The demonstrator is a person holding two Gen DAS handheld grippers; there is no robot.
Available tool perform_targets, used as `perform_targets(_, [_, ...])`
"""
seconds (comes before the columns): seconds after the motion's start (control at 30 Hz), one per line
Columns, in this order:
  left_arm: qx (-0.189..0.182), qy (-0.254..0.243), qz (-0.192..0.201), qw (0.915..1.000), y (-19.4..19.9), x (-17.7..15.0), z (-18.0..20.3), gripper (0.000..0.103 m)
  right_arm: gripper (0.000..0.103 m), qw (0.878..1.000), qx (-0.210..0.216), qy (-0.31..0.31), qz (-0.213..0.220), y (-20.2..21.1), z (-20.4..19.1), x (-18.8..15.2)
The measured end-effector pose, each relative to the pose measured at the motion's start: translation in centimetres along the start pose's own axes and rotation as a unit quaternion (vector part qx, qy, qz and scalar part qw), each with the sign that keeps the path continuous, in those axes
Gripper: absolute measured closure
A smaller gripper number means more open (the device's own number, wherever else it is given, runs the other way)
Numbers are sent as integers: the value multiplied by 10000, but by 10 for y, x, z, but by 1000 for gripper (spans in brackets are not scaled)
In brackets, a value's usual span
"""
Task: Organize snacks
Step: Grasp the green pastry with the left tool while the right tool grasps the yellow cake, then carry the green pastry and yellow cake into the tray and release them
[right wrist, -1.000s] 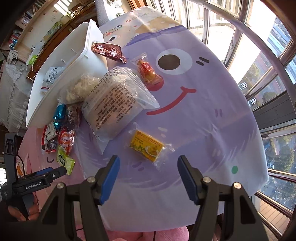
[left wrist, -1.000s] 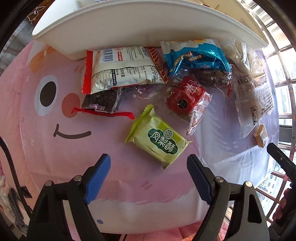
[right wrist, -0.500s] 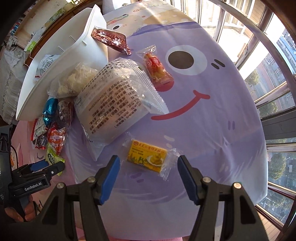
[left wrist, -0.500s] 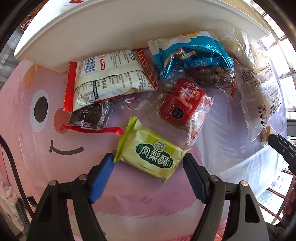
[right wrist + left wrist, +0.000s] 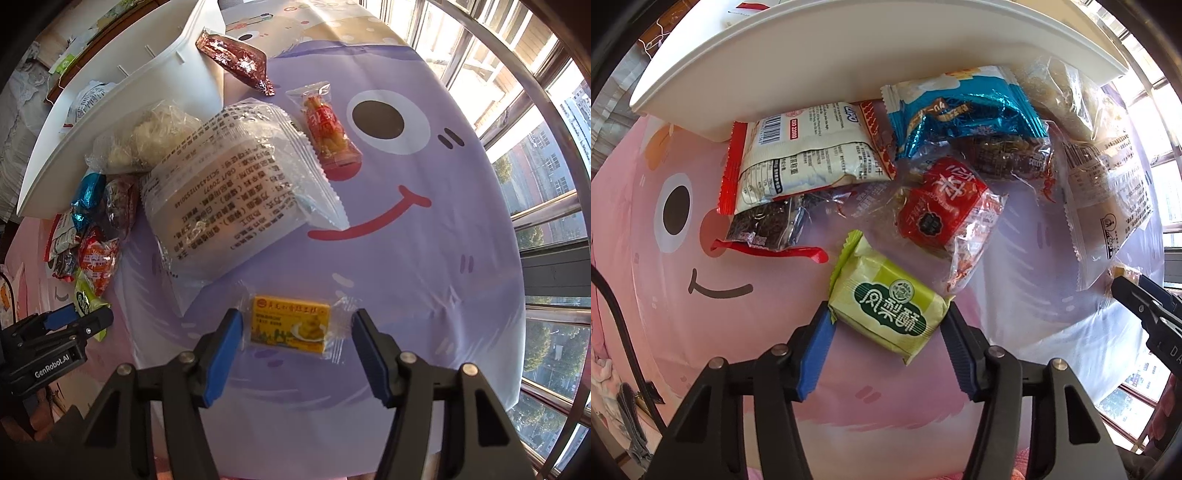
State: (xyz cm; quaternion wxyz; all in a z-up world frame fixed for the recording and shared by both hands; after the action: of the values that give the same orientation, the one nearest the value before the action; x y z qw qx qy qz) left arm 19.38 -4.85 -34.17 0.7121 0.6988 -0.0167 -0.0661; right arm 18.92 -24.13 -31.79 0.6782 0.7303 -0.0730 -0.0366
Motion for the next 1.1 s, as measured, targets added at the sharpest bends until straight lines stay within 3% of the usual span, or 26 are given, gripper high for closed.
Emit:
perform_targets(0.27, [-32, 51, -2, 10000, 3, -13, -5, 48, 59, 9994, -127, 306, 66, 4, -15, -4])
perform_targets(0.63, [-234, 460, 18, 9987, 6, -34, -39, 48, 60, 9992, 6, 397, 77, 18, -20, -23])
perform_targets(1.1, [-332, 769, 353, 9959, 76, -35, -83, 47, 60, 9939, 439, 836, 571, 79, -60, -10])
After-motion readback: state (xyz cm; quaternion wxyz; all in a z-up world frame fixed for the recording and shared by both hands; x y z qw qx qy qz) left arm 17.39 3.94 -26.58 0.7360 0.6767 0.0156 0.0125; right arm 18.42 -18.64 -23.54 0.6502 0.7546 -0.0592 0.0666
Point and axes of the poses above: each gripper's, at about its wrist camera, not at the fingertips, and y roughly against the way its jaws point, z to its right, x to its top, the point moved 6 cm from there along -y, roughly the way its jaws point, and after that the axes turned 5 degrees about -z, right-handed, at the moved point
